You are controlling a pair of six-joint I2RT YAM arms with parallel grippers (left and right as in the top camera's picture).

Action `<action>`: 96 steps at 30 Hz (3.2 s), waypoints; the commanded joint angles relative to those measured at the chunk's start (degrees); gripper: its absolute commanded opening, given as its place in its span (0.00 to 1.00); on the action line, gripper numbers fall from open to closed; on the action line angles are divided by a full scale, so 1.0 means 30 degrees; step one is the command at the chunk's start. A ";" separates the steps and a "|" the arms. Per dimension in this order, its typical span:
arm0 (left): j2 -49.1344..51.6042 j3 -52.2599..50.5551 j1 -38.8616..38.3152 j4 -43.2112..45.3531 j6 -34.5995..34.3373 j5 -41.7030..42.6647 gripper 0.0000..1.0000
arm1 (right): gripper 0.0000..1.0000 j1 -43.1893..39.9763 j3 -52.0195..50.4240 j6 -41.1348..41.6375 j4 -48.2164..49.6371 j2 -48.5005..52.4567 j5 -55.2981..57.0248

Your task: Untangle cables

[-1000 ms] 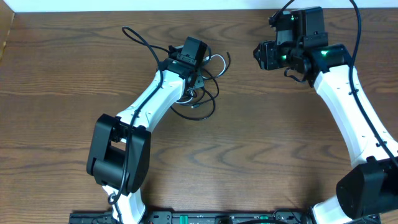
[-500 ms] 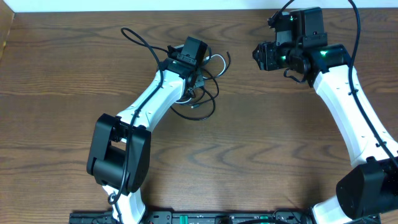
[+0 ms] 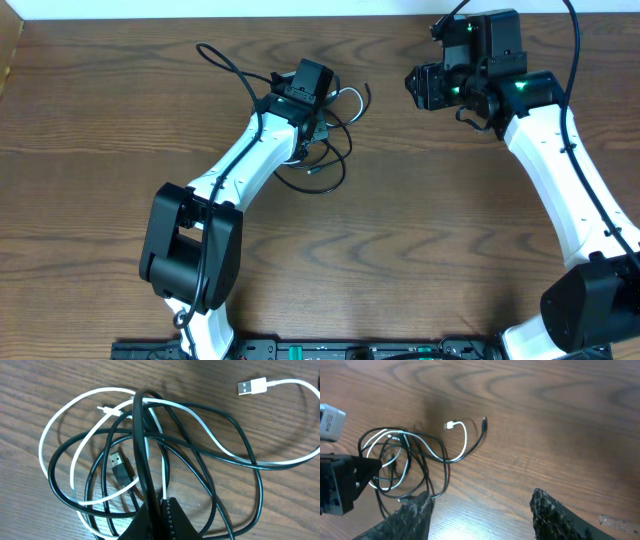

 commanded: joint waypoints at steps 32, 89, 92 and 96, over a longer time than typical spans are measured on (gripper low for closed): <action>-0.9078 0.0590 0.0015 0.6156 0.0066 0.5982 0.07 | 0.67 0.0138 0.0168 -0.0182 0.2382 0.0029 -0.6120; -1.3777 0.0590 0.0015 1.2254 -0.4932 0.1144 0.08 | 0.70 0.3606 0.0168 -0.0546 0.4335 0.3009 -0.8058; -1.3792 0.0590 0.0015 1.2524 -0.4940 0.1151 0.08 | 0.70 0.3883 0.0168 -0.0546 0.5049 0.3031 -0.8058; -1.3828 0.0590 0.0015 1.2604 -0.4940 0.1151 0.08 | 0.70 0.4328 0.0168 -0.0546 0.6171 0.3344 -0.8058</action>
